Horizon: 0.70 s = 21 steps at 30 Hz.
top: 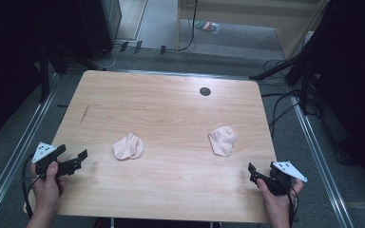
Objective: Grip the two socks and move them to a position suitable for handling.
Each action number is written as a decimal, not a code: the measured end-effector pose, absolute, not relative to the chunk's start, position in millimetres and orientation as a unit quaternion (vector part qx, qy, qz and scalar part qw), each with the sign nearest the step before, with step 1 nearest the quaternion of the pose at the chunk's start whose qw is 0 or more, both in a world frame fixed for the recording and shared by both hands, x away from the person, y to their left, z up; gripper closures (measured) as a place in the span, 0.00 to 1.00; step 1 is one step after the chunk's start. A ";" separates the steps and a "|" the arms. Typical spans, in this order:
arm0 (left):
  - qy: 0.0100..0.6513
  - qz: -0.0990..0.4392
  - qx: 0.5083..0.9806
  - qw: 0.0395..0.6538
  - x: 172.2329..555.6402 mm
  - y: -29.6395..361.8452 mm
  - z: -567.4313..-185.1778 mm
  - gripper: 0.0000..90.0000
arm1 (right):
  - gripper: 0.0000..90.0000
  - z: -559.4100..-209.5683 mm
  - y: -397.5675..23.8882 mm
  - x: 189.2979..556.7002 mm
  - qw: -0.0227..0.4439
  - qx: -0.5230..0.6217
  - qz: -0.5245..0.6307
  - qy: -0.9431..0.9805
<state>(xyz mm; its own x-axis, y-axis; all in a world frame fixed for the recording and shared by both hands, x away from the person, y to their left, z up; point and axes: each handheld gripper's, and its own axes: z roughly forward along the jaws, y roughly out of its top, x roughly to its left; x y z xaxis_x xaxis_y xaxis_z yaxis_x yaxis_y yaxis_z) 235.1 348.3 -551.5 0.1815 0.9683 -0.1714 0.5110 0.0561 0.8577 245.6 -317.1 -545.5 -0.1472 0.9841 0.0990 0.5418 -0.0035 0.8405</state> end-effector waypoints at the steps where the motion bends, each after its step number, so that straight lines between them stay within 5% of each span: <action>1: 0.583 0.264 0.634 0.434 235.1 348.3 -551.5 0.10 | 0.14 -545.5 -317.1 245.6 0.281 0.589 0.393 0.647; 10: 0.584 0.259 0.636 0.433 236.2 348.0 -551.5 0.10 | 0.15 -540.1 -310.6 246.7 0.291 0.588 0.386 0.649; 21: 0.586 0.253 0.636 0.434 237.0 348.7 -551.8 0.10 | 0.43 -499.0 -266.4 260.0 0.292 0.552 0.411 0.665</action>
<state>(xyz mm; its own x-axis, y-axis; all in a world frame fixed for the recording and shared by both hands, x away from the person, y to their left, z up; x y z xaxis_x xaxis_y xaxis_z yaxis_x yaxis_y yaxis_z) 237.0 348.7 -551.8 0.1849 0.9649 -0.1862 0.5252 0.0631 0.8486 260.0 -266.4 -499.0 -0.2206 0.9732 0.0654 0.4938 0.0536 0.8679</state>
